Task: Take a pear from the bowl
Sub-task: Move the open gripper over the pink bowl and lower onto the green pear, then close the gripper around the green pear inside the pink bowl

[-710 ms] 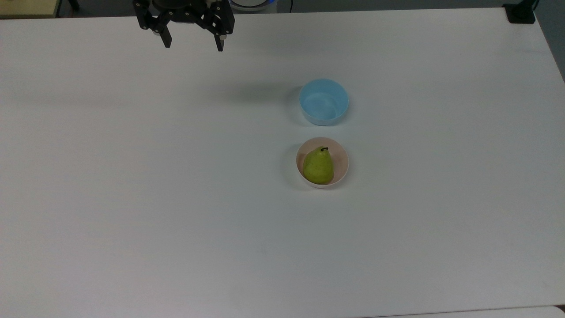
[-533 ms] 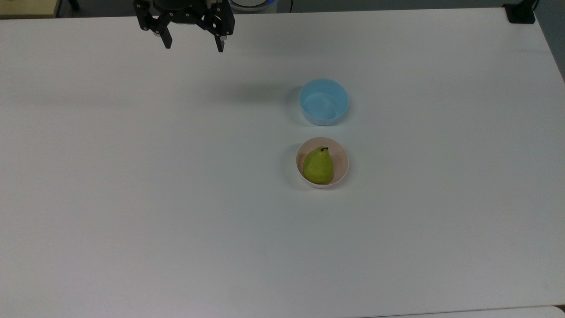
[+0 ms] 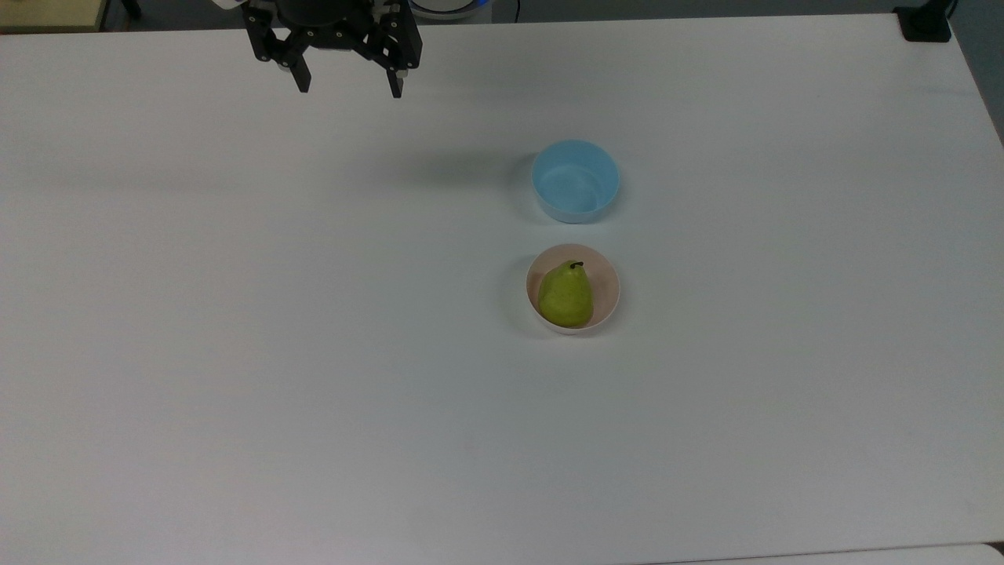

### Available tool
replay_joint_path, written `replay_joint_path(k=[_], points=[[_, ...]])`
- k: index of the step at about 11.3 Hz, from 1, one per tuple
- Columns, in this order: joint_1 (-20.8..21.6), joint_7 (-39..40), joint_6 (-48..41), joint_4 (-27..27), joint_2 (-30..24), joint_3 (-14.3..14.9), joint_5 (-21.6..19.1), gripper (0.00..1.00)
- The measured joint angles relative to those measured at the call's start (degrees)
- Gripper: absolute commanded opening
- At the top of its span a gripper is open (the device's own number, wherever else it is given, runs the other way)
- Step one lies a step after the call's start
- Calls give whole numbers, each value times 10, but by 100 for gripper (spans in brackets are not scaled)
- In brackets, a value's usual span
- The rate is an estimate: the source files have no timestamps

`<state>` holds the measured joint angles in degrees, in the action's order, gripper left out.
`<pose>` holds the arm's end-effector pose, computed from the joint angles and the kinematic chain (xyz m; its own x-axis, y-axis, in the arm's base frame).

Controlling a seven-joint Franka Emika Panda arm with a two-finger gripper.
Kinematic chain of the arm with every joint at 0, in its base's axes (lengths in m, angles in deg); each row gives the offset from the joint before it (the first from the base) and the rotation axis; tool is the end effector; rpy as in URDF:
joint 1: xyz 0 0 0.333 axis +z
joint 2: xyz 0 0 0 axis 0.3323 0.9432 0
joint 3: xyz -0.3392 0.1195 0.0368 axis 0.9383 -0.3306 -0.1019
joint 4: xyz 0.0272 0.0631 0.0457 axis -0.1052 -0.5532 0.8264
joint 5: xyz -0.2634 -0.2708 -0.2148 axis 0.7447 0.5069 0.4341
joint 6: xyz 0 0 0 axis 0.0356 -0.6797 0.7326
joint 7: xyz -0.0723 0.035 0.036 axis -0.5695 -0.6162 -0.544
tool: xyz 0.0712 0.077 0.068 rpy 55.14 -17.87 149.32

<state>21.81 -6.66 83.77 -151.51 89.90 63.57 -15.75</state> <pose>0.6396 -0.0450 0.5958 0.9970 -0.0757 0.0157 -0.0748 -0.9960 -0.0496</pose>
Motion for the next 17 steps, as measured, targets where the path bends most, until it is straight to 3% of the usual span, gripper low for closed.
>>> replay_joint_path(k=[2, 8, 15, 16, 17], points=[[10, 0, 0, 8, 20, -6, -5, 100], [136, -21, 85, 27, 128, -13, -6, 100], [192, -60, 239, 44, 260, -13, -4, 100], [197, -64, 248, 45, 270, -13, 1, 93], [199, -66, 250, 47, 277, -13, 6, 80]])
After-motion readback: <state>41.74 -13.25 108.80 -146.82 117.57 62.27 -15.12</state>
